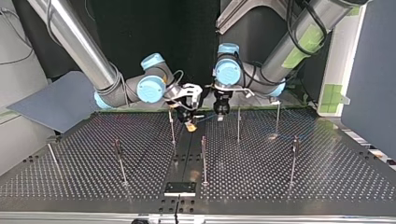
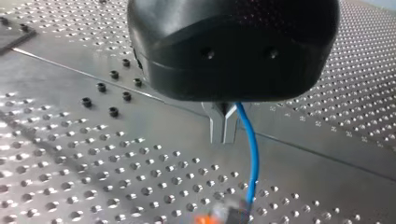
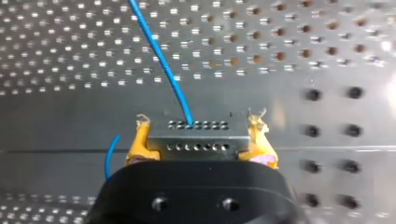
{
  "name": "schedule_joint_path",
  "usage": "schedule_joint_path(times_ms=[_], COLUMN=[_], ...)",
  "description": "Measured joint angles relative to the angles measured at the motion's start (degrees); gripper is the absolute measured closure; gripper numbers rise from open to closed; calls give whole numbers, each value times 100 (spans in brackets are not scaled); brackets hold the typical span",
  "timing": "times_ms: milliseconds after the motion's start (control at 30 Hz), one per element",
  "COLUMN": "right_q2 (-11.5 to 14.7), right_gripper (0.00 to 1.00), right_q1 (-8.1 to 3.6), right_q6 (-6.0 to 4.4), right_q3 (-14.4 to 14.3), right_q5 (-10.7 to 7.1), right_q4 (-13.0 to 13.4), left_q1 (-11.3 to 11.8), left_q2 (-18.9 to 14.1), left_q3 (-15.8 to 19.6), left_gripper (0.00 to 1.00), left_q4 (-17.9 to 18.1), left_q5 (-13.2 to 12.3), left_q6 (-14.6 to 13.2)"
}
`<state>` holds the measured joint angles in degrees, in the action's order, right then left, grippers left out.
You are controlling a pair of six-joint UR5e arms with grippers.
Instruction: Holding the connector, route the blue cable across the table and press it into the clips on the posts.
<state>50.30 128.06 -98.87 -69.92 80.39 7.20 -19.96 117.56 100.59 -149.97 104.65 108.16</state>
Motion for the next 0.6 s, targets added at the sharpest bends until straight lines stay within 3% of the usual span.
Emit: schedule_joint_path(times_ms=[600], right_q2=[902], right_gripper=[100], right_q1=[-9], right_q6=[-325], right_q3=[-1], right_q5=[3], right_q4=[-332], left_q1=[-14], left_q2=[-862], left_q3=[7], left_gripper=[100], left_q4=[-629], left_q5=[285], left_q6=[-121])
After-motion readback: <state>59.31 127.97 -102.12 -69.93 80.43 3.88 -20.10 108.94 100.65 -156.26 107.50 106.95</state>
